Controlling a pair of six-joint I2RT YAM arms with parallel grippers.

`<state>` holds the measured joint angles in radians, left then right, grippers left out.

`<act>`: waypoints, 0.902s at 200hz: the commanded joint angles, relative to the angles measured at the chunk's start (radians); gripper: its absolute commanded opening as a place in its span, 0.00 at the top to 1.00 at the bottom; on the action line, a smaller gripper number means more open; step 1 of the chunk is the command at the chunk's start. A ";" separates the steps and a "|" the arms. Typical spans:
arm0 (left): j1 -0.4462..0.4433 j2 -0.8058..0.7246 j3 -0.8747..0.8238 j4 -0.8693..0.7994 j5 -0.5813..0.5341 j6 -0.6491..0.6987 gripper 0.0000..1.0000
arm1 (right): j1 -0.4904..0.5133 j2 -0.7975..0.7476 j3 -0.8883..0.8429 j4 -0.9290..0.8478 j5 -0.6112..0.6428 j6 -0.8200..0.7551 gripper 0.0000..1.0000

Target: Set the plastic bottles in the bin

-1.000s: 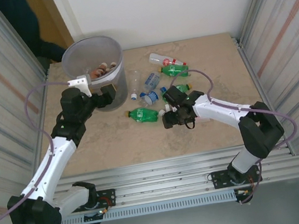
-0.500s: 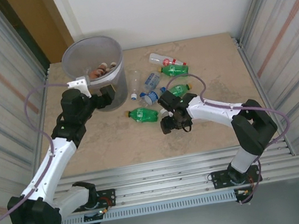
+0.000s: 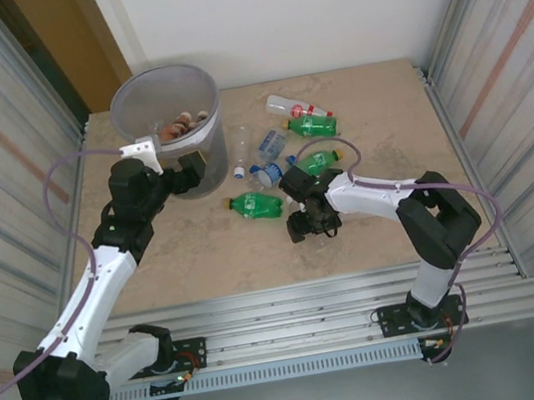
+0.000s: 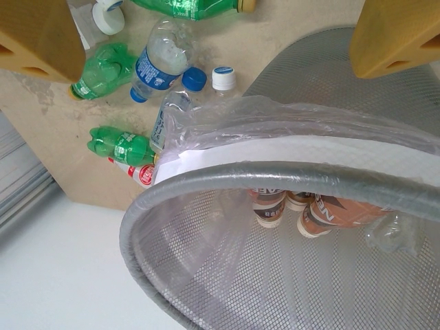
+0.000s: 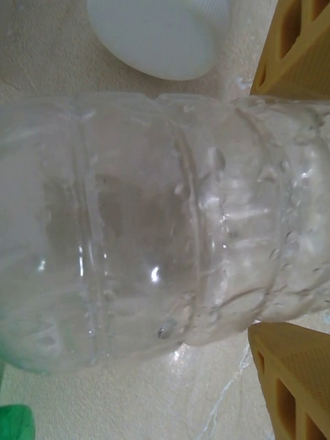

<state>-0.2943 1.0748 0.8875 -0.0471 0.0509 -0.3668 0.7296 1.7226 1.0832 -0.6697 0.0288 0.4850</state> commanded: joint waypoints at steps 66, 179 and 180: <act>0.007 -0.008 -0.013 0.036 -0.027 -0.018 0.01 | 0.023 0.055 0.033 -0.001 0.037 -0.048 0.38; 0.011 -0.010 0.028 0.011 0.029 -0.049 0.01 | 0.038 -0.175 0.053 -0.020 0.102 -0.061 0.59; 0.010 -0.010 0.029 0.012 0.031 -0.050 0.01 | 0.038 -0.179 0.053 -0.020 0.103 -0.062 0.59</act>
<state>-0.2935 1.0748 0.8875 -0.0471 0.0463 -0.3908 0.7589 1.6390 1.1057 -0.6807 0.0887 0.4374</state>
